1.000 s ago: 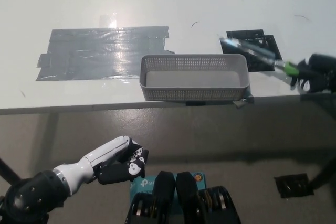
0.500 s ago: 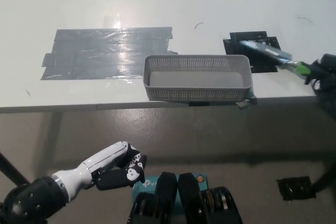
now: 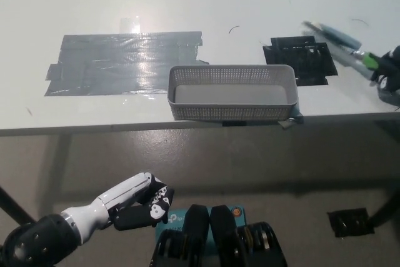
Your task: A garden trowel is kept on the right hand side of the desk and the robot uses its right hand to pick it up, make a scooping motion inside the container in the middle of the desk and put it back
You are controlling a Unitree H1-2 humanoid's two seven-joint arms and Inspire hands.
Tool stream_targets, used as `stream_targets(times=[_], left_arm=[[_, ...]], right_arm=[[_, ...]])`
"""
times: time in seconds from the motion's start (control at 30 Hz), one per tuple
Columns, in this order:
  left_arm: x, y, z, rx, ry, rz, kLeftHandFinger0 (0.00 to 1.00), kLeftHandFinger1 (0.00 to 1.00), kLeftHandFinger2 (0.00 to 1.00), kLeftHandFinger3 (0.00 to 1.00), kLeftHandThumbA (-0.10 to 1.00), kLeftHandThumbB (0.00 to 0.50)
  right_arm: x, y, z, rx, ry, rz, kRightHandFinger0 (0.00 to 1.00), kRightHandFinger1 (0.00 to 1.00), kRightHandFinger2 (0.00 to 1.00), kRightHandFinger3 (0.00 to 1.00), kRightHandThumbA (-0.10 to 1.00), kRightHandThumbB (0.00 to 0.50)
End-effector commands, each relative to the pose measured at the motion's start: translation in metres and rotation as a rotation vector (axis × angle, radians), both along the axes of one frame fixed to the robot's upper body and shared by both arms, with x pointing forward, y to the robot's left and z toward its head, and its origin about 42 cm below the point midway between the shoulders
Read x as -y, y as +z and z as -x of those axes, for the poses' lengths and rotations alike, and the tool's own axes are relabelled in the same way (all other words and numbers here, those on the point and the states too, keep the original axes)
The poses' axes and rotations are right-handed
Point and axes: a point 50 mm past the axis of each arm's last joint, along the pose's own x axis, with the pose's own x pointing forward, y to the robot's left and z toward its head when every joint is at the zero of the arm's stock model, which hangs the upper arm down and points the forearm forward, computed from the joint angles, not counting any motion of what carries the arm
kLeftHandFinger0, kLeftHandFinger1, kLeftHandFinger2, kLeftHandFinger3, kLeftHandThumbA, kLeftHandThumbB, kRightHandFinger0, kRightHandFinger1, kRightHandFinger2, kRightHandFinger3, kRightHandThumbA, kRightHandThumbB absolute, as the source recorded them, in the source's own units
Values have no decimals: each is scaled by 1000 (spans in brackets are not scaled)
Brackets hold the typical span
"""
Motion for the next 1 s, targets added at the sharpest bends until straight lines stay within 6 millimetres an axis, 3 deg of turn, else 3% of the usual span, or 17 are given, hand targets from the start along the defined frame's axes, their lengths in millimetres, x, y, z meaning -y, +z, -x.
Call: stream_targets(times=[0.0,0.03,0.07,0.1,0.13,0.17,0.2,0.23,0.27,0.3,0.33,0.37,0.4,0.5,0.57,0.63,0.97], left_arm=[[-3,17,-3,44,-26,-22,250,259,299,409,-100,499],[-3,17,-3,47,-28,-24,251,259,299,410,-100,498],[-3,18,-3,53,-33,-29,255,262,306,420,-100,494],[-3,18,-3,50,-30,-31,264,273,320,434,-100,492],[-3,17,-3,47,-29,-37,268,276,325,438,-100,493],[-4,17,-3,47,-31,-37,272,280,334,438,-100,495],[-3,18,-3,49,-34,-34,260,269,323,428,-100,494],[-3,19,-3,42,-33,-32,273,278,326,427,-100,491],[-3,19,-3,46,-34,-34,277,279,325,427,-100,492],[-3,18,-3,50,-32,-37,278,277,323,424,-100,493],[-3,19,-3,46,-28,-39,280,277,322,424,-100,491],[-3,19,-3,45,-28,-40,282,278,323,424,-100,489],[-4,21,-4,54,-30,-46,284,279,323,425,-100,492],[-5,20,-5,52,-42,-34,277,274,321,428,-100,496],[-5,21,-4,48,-34,-27,280,272,320,427,-100,500],[-6,21,-3,46,-30,-34,286,275,323,428,-100,500],[-8,17,0,38,-31,-43,287,272,306,427,-99,489]], right_arm=[[-24,37,-12,99,60,28,302,604,777,743,-100,40],[-25,37,-11,96,69,26,323,598,744,795,-100,18],[-28,36,-10,92,78,6,235,433,587,1000,-70,36],[-34,37,-7,74,113,10,281,429,610,1000,60,98],[-34,36,-7,71,119,12,278,372,562,1000,118,99],[-36,36,-5,65,143,35,364,476,715,1000,169,123],[-38,36,-2,61,180,76,607,680,917,1000,245,169],[-39,35,-2,58,188,83,739,784,1000,1000,248,191],[-40,35,-1,58,194,89,937,1000,1000,1000,259,232],[-41,35,-1,61,210,110,1000,1000,1000,1000,290,238],[-42,37,-1,48,228,173,1000,1000,1000,1000,387,268],[-42,37,-1,46,229,179,1000,1000,1000,1000,390,274],[-43,43,-2,25,234,282,1000,1000,1000,1000,583,354],[-38,48,-3,-2,187,346,1000,1000,1000,1000,689,500],[-32,54,-2,-2,155,363,1000,1000,1000,1000,812,500],[-30,57,-2,5,142,388,1000,1000,1000,1000,867,500],[-25,66,5,53,107,433,1000,1000,1000,1000,986,500]])
